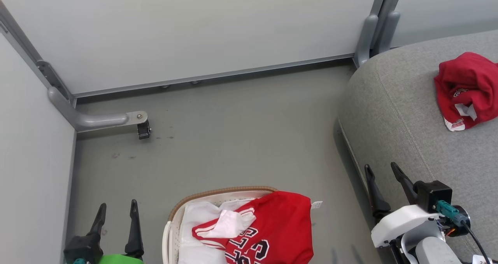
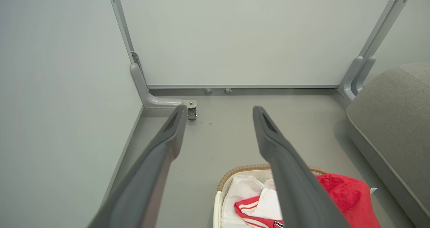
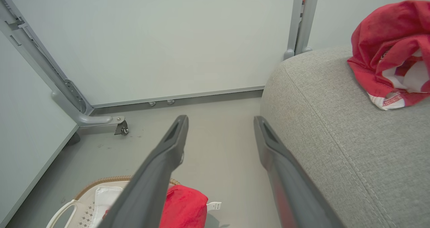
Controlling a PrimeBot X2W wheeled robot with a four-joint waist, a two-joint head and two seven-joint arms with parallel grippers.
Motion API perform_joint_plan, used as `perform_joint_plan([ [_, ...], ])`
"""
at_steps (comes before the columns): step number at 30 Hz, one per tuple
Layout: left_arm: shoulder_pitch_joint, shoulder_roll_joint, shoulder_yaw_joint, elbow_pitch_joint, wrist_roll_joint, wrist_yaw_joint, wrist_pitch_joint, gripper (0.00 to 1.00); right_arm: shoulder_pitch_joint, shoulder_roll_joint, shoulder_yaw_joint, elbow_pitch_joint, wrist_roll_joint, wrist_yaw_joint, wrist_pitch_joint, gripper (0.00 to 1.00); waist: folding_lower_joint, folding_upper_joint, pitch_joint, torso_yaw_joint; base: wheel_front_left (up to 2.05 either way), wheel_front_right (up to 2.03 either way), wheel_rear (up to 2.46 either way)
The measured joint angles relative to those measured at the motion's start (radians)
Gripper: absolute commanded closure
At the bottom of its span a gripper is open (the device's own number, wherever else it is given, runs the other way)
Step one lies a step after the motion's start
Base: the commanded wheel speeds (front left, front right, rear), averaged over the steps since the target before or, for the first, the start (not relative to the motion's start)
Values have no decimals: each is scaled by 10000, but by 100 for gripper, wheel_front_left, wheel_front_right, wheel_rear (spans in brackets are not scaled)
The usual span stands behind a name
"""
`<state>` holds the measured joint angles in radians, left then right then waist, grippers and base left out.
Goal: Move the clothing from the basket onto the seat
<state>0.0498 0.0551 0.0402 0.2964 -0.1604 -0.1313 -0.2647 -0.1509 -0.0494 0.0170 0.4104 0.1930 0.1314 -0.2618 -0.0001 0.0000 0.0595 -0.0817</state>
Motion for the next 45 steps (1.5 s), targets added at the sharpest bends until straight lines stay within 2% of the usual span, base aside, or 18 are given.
perform_joint_plan([
  [5,-33,-27,-334,50,29,0,2,0,-32,-2,119,-188,31,0,0,0,0,0,165,14,0,0,0],
  [16,-1374,42,-2004,589,-472,0,2,0,-849,0,366,-665,13,0,0,0,0,0,1344,-165,0,0,0],
  [24,-2562,650,-3480,1246,-1158,0,2,0,-1666,-6,575,-980,-8,0,0,0,0,0,2595,-471,0,0,0],
  [32,-3780,1392,-5551,1885,-2247,0,0,0,-2227,-8,604,-1279,100,0,0,0,0,0,3947,-815,0,0,0],
  [37,-4388,1680,-6381,2278,-2849,0,2,0,-2431,-4,660,-1471,184,0,0,0,1,0,4729,-1015,0,0,0],
  [45,-5672,2220,-8240,2803,-3735,0,0,0,-2867,-10,556,-2059,205,0,0,0,1,0,5954,-1316,0,0,0],
])
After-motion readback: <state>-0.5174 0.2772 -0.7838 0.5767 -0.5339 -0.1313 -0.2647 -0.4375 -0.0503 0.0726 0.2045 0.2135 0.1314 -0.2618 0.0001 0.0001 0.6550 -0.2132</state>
